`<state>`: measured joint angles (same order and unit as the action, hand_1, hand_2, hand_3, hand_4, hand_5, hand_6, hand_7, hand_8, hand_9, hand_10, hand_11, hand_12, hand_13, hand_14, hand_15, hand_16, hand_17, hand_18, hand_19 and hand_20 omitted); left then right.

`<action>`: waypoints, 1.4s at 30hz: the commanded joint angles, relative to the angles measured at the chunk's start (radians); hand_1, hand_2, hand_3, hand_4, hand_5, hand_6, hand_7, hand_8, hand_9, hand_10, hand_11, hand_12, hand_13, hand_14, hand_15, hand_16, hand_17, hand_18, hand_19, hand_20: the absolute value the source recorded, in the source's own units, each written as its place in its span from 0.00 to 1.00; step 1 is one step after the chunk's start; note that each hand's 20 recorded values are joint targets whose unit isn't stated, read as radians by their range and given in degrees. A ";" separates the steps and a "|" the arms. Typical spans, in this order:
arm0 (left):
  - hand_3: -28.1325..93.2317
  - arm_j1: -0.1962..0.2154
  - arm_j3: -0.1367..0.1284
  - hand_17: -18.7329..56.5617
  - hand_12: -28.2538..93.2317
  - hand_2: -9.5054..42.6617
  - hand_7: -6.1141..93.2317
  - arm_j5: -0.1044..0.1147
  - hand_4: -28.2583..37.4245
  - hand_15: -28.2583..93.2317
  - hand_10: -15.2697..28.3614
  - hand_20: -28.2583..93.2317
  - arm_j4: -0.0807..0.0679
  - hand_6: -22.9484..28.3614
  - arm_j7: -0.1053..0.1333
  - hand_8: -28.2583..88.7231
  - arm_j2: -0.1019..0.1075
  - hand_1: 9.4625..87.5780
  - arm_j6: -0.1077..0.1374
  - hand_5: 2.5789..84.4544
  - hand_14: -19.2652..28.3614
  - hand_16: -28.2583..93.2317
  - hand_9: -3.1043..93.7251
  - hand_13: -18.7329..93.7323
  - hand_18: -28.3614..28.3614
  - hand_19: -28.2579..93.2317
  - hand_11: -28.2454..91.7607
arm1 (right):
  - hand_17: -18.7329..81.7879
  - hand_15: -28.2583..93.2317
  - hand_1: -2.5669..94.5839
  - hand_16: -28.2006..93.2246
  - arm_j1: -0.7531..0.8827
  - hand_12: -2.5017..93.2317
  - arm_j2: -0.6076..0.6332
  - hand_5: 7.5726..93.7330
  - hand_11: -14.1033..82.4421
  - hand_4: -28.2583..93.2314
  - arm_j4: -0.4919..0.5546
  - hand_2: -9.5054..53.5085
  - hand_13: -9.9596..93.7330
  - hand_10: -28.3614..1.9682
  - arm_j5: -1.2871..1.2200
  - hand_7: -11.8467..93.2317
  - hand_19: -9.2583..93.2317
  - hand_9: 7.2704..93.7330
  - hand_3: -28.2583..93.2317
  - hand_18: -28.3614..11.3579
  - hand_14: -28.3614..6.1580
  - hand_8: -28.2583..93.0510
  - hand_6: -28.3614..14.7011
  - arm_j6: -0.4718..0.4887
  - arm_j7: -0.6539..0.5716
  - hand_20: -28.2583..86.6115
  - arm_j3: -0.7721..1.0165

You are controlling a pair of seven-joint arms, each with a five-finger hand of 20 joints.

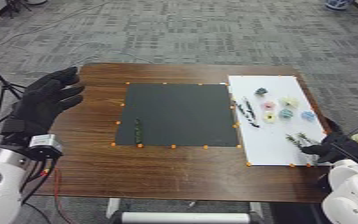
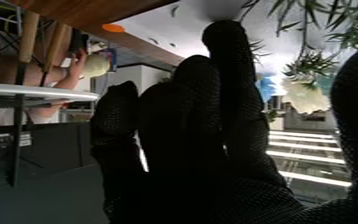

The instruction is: Arrange flowers

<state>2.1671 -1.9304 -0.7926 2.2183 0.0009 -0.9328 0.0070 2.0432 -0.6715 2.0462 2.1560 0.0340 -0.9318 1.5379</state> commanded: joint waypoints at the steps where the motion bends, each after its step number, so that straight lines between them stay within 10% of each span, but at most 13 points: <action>1: 0.79 0.007 -0.005 0.12 0.40 0.10 0.29 0.002 0.07 0.66 0.59 0.33 0.006 0.50 -0.004 0.15 -0.009 0.23 0.009 0.31 0.69 0.19 0.23 0.27 0.84 0.57 0.47 | 0.45 0.89 0.39 0.58 -0.030 0.54 -0.004 0.64 0.76 0.01 -0.020 0.00 0.66 0.51 -0.001 0.60 0.89 0.68 0.89 0.13 0.43 0.30 0.62 0.016 -0.052 0.70 -0.050; 17: 0.80 0.025 -0.034 0.12 0.40 0.10 0.29 0.003 0.07 0.66 0.59 0.33 0.020 0.50 -0.001 0.15 -0.005 0.23 0.025 0.31 0.69 0.19 0.23 0.27 0.85 0.57 0.47 | 0.58 0.94 0.39 0.60 -0.258 0.56 0.059 0.81 0.82 0.15 0.069 0.02 0.83 0.62 0.009 0.65 1.00 0.89 0.94 0.10 0.51 0.47 0.73 -0.378 0.094 0.73 -0.237; 42: 0.80 -0.058 0.029 0.12 0.40 0.10 0.29 0.002 0.07 0.66 0.59 0.33 -0.014 0.50 -0.017 0.15 0.027 0.23 0.010 0.31 0.69 0.19 0.23 0.27 0.85 0.57 0.47 | 0.61 0.96 0.35 0.61 -0.932 0.57 -0.427 0.86 0.83 0.17 -0.331 0.08 0.86 0.65 0.055 0.61 1.00 0.92 0.95 0.10 0.51 0.50 0.73 -0.143 0.176 0.77 -1.066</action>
<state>2.1253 -1.9182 -0.7922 2.2158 -0.0060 -0.9102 0.0232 1.1668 -0.9927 1.7993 2.1970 -0.1673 -0.7442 0.5680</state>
